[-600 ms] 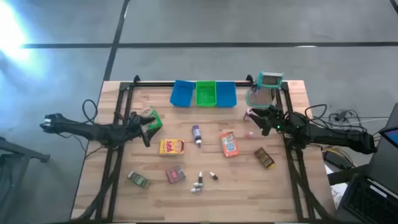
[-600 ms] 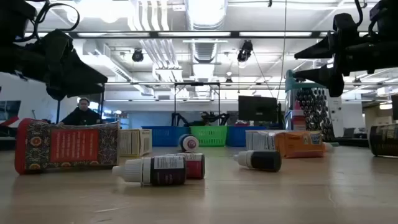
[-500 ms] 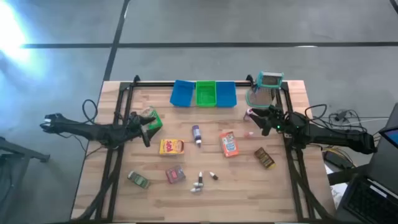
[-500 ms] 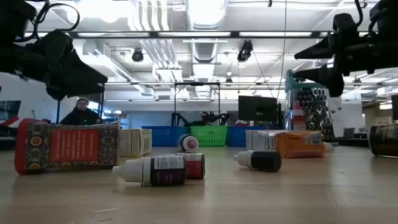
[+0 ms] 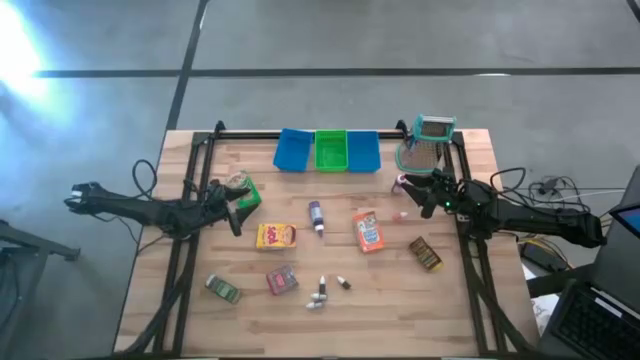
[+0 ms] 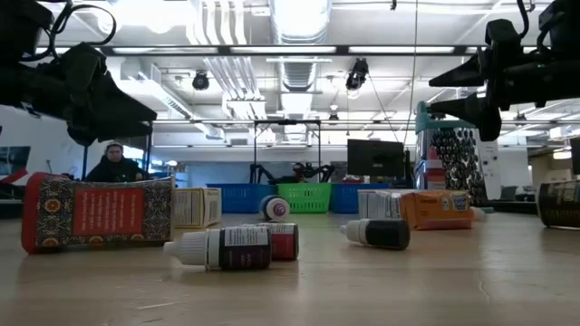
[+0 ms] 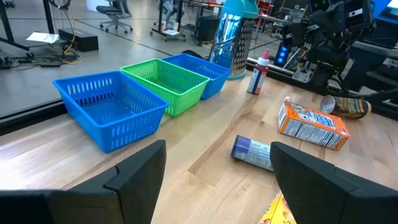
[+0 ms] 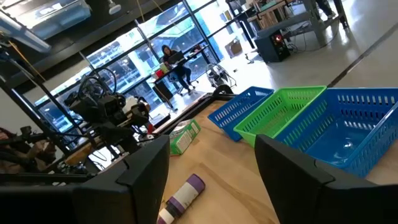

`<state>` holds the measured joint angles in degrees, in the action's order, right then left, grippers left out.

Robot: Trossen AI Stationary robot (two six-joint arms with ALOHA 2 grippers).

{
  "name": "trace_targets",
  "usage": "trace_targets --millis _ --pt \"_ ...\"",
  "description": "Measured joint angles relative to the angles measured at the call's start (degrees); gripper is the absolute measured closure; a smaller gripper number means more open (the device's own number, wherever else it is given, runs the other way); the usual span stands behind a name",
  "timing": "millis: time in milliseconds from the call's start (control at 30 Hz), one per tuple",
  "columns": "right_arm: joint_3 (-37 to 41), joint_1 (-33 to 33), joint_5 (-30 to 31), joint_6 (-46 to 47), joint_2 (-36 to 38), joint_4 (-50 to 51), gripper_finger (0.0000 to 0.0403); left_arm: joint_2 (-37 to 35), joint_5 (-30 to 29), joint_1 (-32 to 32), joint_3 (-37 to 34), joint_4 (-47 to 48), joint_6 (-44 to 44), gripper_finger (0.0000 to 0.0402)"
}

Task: Pick & Place Kitchen Items

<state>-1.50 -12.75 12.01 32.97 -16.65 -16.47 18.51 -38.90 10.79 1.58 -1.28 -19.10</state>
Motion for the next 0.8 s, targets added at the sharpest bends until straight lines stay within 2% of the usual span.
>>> trace_targets --millis 800 --pt "0.0 0.0 0.0 0.0 0.0 0.0 0.0110 0.0 0.2 0.0 0.0 0.0 0.0 0.0108"
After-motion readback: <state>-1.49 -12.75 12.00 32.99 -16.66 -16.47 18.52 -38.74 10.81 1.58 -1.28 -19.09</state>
